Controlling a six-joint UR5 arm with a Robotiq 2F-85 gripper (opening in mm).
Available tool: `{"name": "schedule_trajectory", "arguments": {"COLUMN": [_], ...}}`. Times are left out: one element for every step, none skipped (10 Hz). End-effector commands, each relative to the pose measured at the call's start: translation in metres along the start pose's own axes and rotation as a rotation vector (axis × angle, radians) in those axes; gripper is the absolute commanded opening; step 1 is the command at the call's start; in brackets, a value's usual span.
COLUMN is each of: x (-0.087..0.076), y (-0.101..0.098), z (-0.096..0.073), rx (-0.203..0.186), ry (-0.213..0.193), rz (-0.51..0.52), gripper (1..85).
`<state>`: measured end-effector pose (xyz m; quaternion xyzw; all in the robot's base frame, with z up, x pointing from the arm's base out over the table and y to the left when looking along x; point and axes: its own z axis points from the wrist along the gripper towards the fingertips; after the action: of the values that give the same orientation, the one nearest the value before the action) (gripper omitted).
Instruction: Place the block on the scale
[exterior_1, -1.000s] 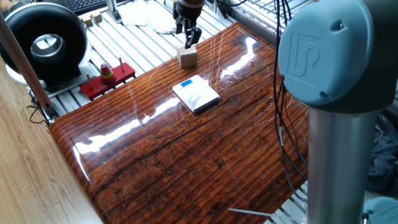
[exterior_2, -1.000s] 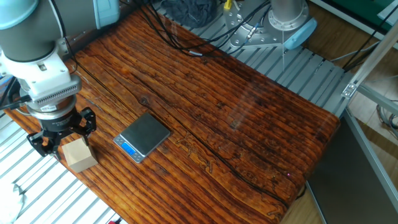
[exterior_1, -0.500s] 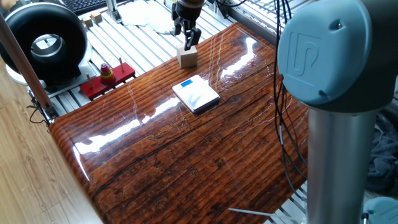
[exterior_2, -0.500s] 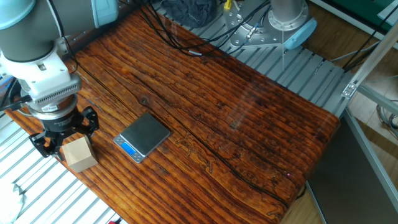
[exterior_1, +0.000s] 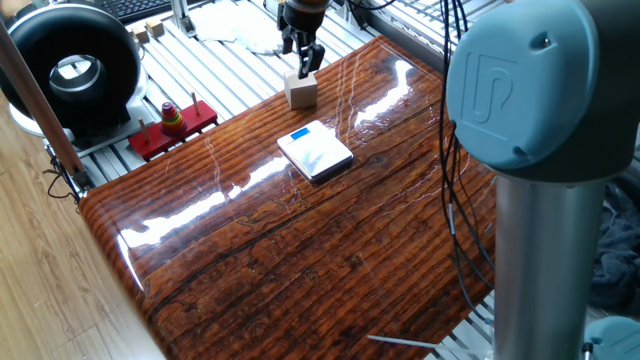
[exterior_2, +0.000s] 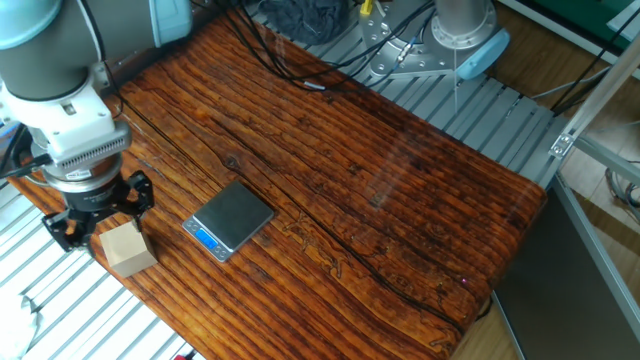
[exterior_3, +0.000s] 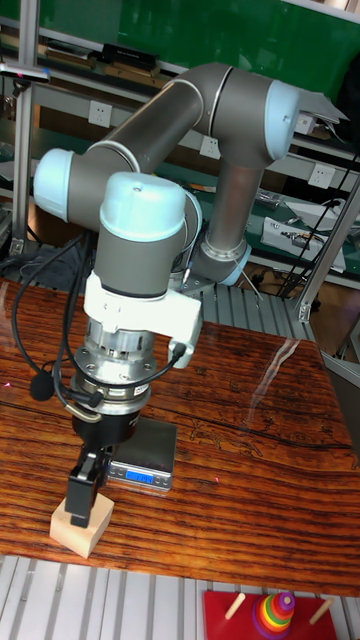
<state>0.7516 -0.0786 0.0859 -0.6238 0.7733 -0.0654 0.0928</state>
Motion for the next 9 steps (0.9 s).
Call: {"name": "schedule_trajectory", "arguments": {"x": [0.005, 0.004, 0.002, -0.003, -0.008, -0.008, -0.007, -0.010, -0.006], "y": [-0.014, -0.014, -0.013, -0.013, -0.014, -0.015, -0.010, 0.000, 0.011], "z": [-0.001, 0.004, 0.009, 0.015, 0.023, 0.024, 0.021, 0.016, 0.006], "rx": [0.053, 0.051, 0.043, 0.038, 0.039, 0.028, -0.007, -0.068, -0.132], "ry": [0.013, 0.007, -0.008, -0.029, -0.051, -0.053, -0.057, -0.079, -0.087], "rz": [0.028, 0.029, 0.038, 0.041, 0.046, 0.041, 0.037, 0.049, 0.047], "gripper": [63.7, 63.0, 62.3, 62.0, 61.7, 60.3, 60.0, 60.0, 60.0]}}
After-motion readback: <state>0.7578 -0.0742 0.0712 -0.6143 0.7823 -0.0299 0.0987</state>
